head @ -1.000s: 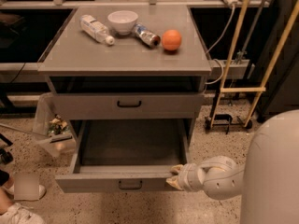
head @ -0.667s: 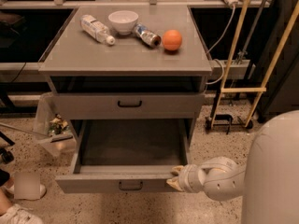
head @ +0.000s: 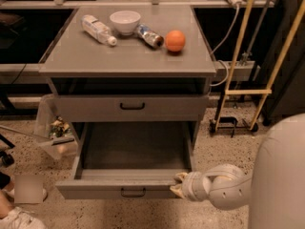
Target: Open middle drawer
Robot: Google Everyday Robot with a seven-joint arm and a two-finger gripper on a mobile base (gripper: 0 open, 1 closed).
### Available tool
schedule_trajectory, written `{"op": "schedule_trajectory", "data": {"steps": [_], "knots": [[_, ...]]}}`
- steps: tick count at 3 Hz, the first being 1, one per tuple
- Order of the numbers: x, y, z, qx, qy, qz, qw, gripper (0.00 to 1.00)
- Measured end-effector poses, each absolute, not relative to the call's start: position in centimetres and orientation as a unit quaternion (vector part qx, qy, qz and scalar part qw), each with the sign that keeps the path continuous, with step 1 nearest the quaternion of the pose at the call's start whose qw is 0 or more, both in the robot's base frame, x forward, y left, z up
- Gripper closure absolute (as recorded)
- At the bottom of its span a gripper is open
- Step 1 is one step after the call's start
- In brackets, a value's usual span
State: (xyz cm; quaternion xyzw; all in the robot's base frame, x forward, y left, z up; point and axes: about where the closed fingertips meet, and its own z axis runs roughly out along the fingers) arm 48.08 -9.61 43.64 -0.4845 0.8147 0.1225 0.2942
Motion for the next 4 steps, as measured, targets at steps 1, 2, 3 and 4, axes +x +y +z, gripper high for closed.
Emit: {"op": "schedule_trajectory", "data": {"steps": [1,2,3,4], "knots": [[48.09,-9.61,43.84,-0.484,0.815,0.122,0.294,1.00],[47.78,-10.02,43.85,-0.477,0.817,0.123,0.299,1.00],[47.78,-9.97,44.00,-0.477,0.817,0.123,0.299,1.00],[47.54,-10.24,43.95,-0.471,0.819,0.123,0.303,1.00]]}}
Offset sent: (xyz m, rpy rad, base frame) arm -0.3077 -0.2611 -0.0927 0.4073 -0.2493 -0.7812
